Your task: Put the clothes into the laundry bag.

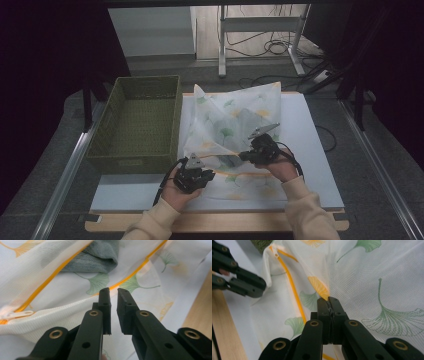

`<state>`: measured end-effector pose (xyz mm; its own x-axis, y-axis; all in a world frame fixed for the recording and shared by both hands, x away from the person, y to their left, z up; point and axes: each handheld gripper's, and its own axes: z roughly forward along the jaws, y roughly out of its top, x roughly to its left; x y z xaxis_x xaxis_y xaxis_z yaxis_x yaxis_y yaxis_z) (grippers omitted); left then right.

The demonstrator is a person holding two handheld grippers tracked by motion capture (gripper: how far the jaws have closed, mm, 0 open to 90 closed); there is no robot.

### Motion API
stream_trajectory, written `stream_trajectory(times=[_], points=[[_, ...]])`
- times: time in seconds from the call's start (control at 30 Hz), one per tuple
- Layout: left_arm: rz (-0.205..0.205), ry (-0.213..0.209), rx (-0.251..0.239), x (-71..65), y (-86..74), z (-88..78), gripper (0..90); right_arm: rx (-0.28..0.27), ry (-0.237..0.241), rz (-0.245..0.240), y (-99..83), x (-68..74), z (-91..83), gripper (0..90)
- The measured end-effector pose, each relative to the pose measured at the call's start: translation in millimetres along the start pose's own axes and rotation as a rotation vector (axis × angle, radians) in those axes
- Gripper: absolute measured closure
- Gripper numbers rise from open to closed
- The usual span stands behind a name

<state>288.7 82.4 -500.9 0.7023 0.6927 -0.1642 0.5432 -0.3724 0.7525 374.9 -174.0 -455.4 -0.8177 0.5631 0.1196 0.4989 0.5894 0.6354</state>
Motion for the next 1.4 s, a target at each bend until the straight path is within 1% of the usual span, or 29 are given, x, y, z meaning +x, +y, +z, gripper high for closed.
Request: stream_trajectory(times=[0.1,0.2,0.47,0.6,0.63,0.7,0.77,0.83,0.9,0.93,0.97,1.03,1.1,1.13,1.2,1.23,1.27,1.3,1.37,1.4], points=[[-0.015,0.001,-0.006,3.2,-2.0,-2.7,80.4,0.017,0.010,0.004,-5.6,-0.1,3.5,88.6],[-0.026,0.008,-0.011,5.6,-3.7,-4.9,78.0,0.035,0.017,0.003,-11.1,0.2,8.0,88.5],[-0.028,0.012,-0.008,7.2,-6.1,-4.0,71.4,0.070,0.038,-0.004,-18.9,-0.6,22.7,88.1],[-0.032,0.012,-0.003,7.7,-6.5,-3.5,69.1,0.086,0.043,0.000,-20.8,-0.1,27.7,88.0],[-0.032,0.014,-0.003,8.4,-6.8,-3.8,68.7,0.095,0.053,0.000,-23.0,-0.4,32.1,87.5],[-0.032,0.015,-0.004,8.8,-6.9,-4.1,67.9,0.104,0.059,-0.002,-24.6,-1.1,35.0,84.5],[-0.034,0.018,-0.004,9.0,-7.0,-4.3,66.5,0.120,0.055,-0.014,-26.0,-0.9,37.3,78.0],[-0.038,0.019,-0.003,8.8,-7.7,-4.7,65.2,0.121,0.047,-0.021,-26.8,0.2,37.3,73.6],[-0.039,0.019,-0.004,9.5,-8.8,-6.1,63.6,0.104,0.046,-0.029,-27.0,0.9,34.4,66.2],[-0.039,0.019,-0.004,9.5,-8.8,-6.1,62.7,0.104,0.046,-0.029,-27.0,0.9,34.4,66.2],[-0.045,0.024,-0.009,10.8,-9.9,-8.5,61.6,0.066,0.042,-0.024,-26.3,0.6,27.8,60.2],[-0.052,0.028,-0.015,12.4,-10.7,-11.2,58.5,0.010,0.034,-0.003,-25.2,-0.4,18.9,54.1],[-0.060,0.040,-0.021,13.0,-11.5,-13.9,54.9,-0.038,0.017,0.007,-24.9,-1.8,10.1,50.4],[-0.060,0.040,-0.021,13.0,-11.5,-13.9,52.7,-0.056,0.001,0.012,-25.1,-2.1,6.1,48.7],[-0.065,0.056,-0.023,12.5,-12.6,-17.2,47.3,-0.088,-0.024,0.022,-26.1,-3.0,-1.2,46.3],[-0.064,0.063,-0.020,12.1,-13.2,-18.3,44.7,-0.102,-0.033,0.027,-27.0,-3.4,-4.5,45.6],[-0.064,0.063,-0.020,12.1,-13.2,-18.3,42.7,-0.102,-0.033,0.027,-27.0,-3.4,-4.5,45.6],[-0.067,0.084,-0.019,10.8,-15.2,-20.7,40.8,-0.125,-0.055,0.037,-29.6,-3.6,-10.1,44.4],[-0.062,0.099,-0.014,10.2,-17.0,-23.1,38.4,-0.131,-0.065,0.038,-32.2,-3.8,-13.5,44.0],[-0.068,0.106,-0.013,9.5,-18.4,-24.3,37.6,-0.133,-0.067,0.040,-33.9,-3.8,-15.0,43.7]])
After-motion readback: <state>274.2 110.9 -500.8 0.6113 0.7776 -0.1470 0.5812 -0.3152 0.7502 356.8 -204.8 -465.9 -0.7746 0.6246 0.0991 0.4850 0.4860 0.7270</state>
